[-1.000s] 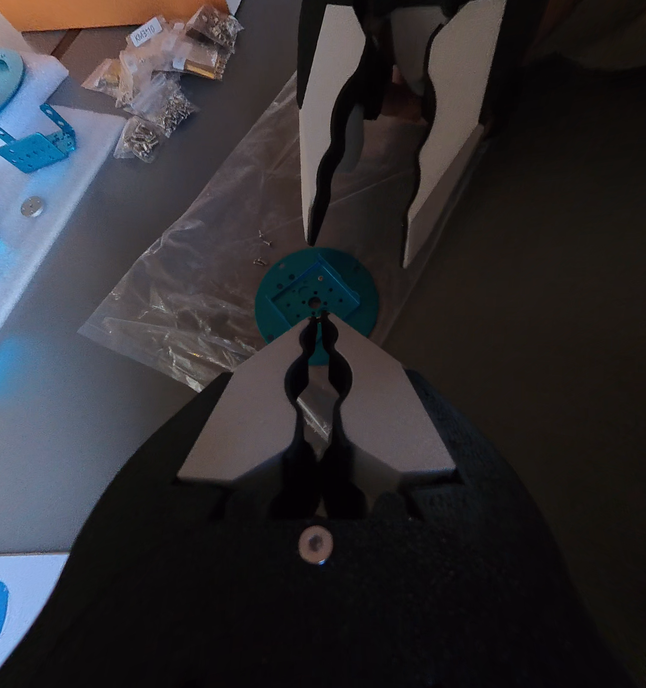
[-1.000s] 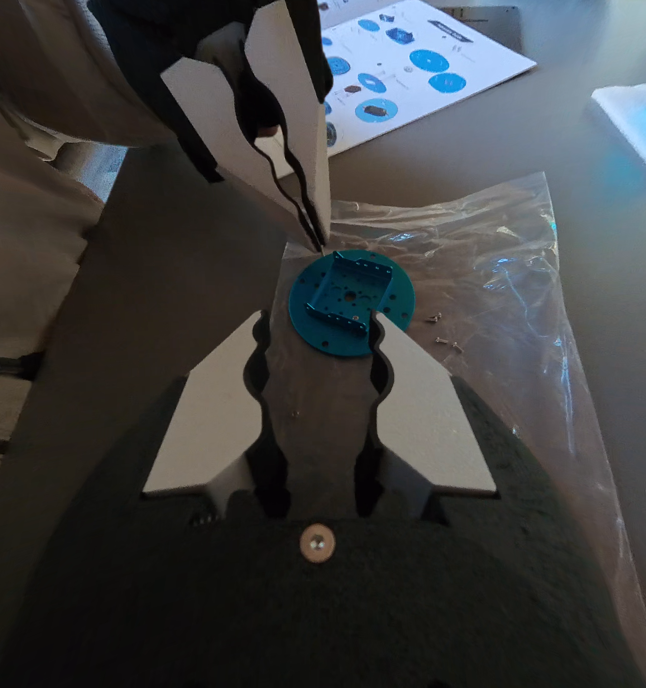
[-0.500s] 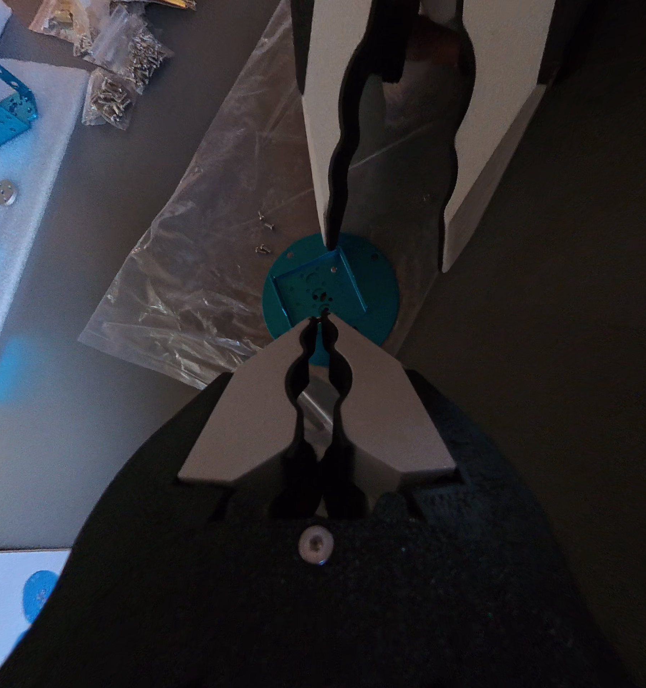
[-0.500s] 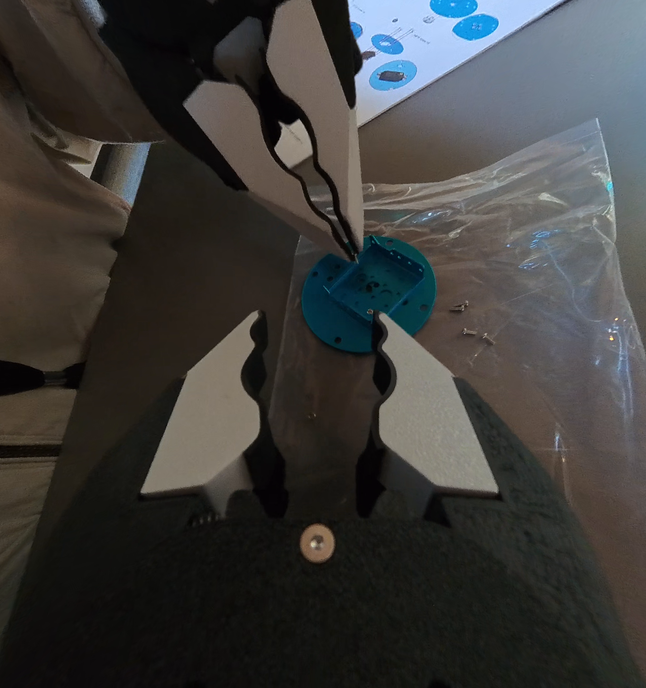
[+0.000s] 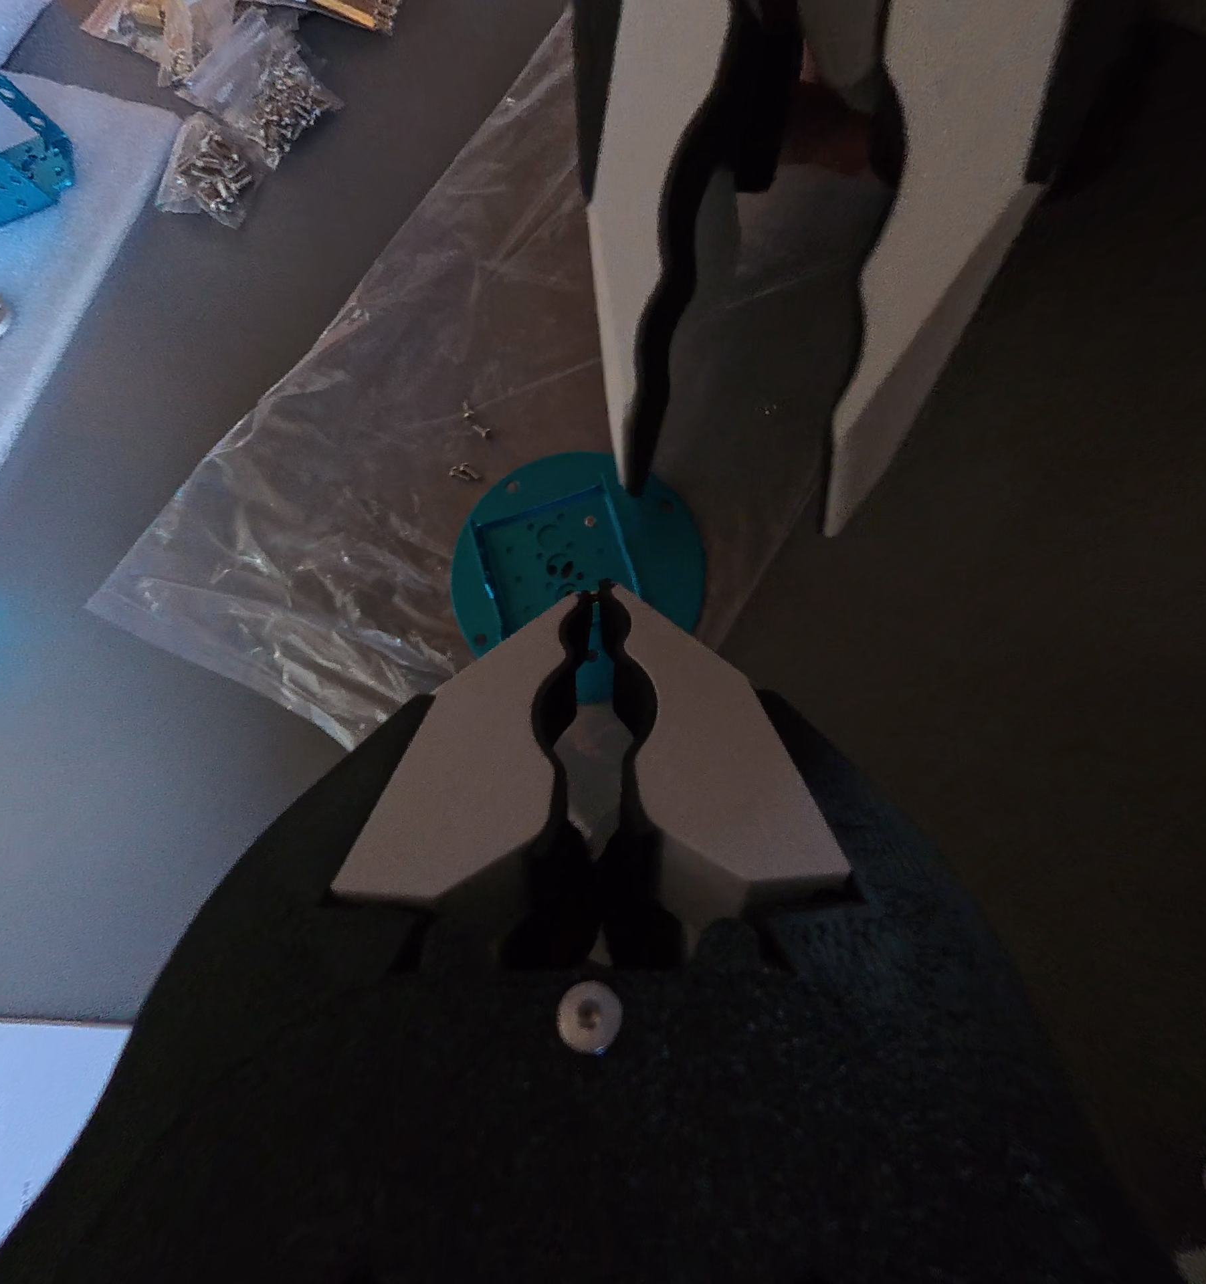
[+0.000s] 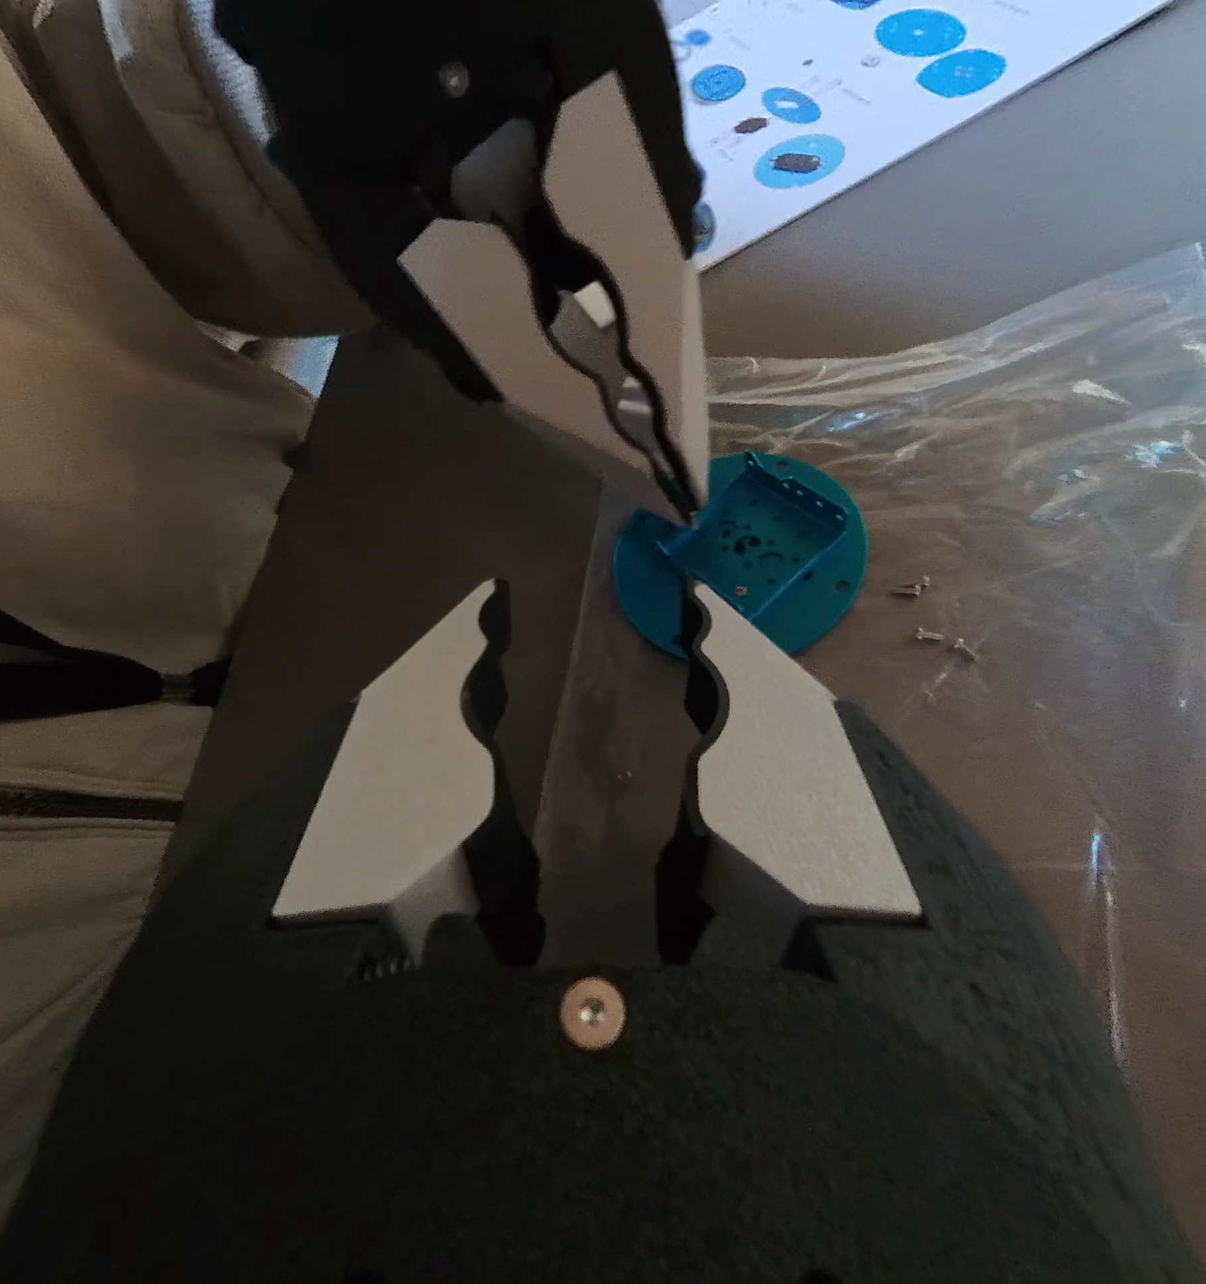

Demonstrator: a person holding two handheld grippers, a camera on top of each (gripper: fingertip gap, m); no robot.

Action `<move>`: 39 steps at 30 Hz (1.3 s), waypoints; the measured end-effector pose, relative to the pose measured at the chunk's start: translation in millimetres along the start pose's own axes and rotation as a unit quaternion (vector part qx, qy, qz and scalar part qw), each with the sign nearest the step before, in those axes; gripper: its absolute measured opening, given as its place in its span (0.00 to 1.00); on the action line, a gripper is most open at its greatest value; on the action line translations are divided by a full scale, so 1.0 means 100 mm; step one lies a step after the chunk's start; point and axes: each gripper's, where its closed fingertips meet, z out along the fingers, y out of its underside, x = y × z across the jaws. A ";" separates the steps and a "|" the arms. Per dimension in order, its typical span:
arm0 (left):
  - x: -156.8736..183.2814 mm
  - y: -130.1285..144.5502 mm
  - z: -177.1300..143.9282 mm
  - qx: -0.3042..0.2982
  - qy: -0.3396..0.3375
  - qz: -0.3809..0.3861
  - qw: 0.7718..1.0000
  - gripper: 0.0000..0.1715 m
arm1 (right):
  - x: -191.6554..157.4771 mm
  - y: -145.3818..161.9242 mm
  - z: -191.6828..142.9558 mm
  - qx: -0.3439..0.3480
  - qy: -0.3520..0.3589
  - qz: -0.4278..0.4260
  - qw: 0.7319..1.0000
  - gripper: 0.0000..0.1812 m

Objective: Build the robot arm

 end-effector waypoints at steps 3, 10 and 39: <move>0.09 -0.01 0.03 0.009 0.010 -0.004 1.000 0.00 | 0.08 0.02 -0.04 0.003 0.006 0.026 1.000 0.27; 0.09 -0.03 0.00 0.019 -0.004 -0.013 1.000 0.00 | 0.07 0.06 -0.01 -0.005 0.003 0.026 1.000 0.27; -0.13 0.00 -0.08 -0.089 0.019 0.292 0.952 0.00 | 0.01 -0.06 -0.51 0.092 0.039 0.124 0.987 0.26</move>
